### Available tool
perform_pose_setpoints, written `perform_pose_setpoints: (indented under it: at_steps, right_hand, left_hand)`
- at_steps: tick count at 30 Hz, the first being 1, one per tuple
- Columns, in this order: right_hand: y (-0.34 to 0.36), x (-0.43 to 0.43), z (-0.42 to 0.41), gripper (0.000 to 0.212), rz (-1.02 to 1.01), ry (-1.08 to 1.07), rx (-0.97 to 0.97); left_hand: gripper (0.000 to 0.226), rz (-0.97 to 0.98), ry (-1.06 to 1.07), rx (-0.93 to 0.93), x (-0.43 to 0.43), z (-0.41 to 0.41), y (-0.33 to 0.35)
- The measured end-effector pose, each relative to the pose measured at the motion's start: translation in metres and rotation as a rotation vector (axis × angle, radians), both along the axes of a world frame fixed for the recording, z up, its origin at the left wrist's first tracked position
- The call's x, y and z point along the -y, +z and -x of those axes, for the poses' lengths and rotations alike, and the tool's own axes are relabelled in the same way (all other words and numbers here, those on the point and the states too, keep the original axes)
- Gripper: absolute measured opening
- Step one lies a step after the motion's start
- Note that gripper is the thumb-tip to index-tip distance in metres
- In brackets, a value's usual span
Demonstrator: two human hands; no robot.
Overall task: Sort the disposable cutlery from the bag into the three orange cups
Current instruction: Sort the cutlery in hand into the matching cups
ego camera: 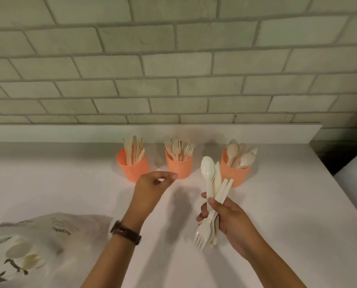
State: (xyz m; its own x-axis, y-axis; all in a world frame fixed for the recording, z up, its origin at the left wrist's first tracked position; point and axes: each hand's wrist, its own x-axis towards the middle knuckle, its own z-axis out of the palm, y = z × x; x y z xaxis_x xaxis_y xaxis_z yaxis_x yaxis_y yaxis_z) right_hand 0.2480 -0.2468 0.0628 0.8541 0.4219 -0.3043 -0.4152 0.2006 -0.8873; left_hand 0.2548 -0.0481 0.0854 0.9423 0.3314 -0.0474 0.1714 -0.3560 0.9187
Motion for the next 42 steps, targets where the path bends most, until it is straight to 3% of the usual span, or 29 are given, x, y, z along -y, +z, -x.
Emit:
perform_pose_setpoints:
  at_steps: [4, 9, 11, 14, 17, 22, 25, 29, 33, 36, 39, 42]
  right_hand:
    - [0.006, 0.002, 0.009, 0.018, 0.035, -0.006, 0.039]
    - [0.013, 0.011, 0.015, 0.023, 0.124, -0.049, 0.146]
    - [0.013, 0.018, 0.015, 0.023, 0.148, -0.067, 0.162]
    - [0.011, 0.030, 0.015, 0.022, 0.099, -0.107, 0.112]
    - [0.008, 0.041, 0.013, 0.021, -0.030, -0.185, 0.003]
    - [0.002, 0.065, 0.009, 0.019, -0.093, -0.323, -0.078]
    - [0.002, 0.076, 0.006, 0.019, -0.148, -0.373, -0.094]
    - [0.004, 0.087, 0.000, 0.022, -0.239, -0.392, -0.111]
    - [0.005, 0.092, -0.005, 0.022, -0.277, -0.401, -0.122]
    - [0.005, 0.093, -0.008, 0.019, -0.299, -0.409, -0.140]
    - [0.004, 0.093, -0.011, 0.016, -0.343, -0.406, -0.163]
    - [0.004, 0.091, -0.014, 0.014, -0.375, -0.361, -0.177]
  left_hand:
    - [0.011, 0.194, -0.164, -0.053, 0.051, 0.023, 0.006]
    - [0.032, 0.134, -0.142, 0.046, 0.080, 0.024, 0.003]
    - [0.025, 0.142, -0.160, 0.054, 0.084, 0.020, 0.002]
    - [0.010, 0.279, -0.189, 0.014, 0.088, 0.014, 0.008]
    - [0.015, 0.392, -0.167, -0.006, 0.085, 0.003, 0.017]
    - [0.013, 0.452, -0.073, 0.152, 0.081, -0.042, 0.037]
    - [0.010, 0.359, -0.050, 0.236, 0.091, -0.077, 0.041]
    - [0.020, 0.203, -0.086, 0.215, 0.114, -0.112, 0.020]
    - [0.010, 0.169, -0.070, 0.069, 0.129, -0.131, -0.011]
    - [0.026, 0.187, -0.071, -0.039, 0.130, -0.128, -0.025]
    - [0.026, 0.160, -0.064, -0.001, 0.124, -0.111, -0.019]
    - [0.028, -0.024, -0.119, 0.136, 0.116, -0.082, -0.011]
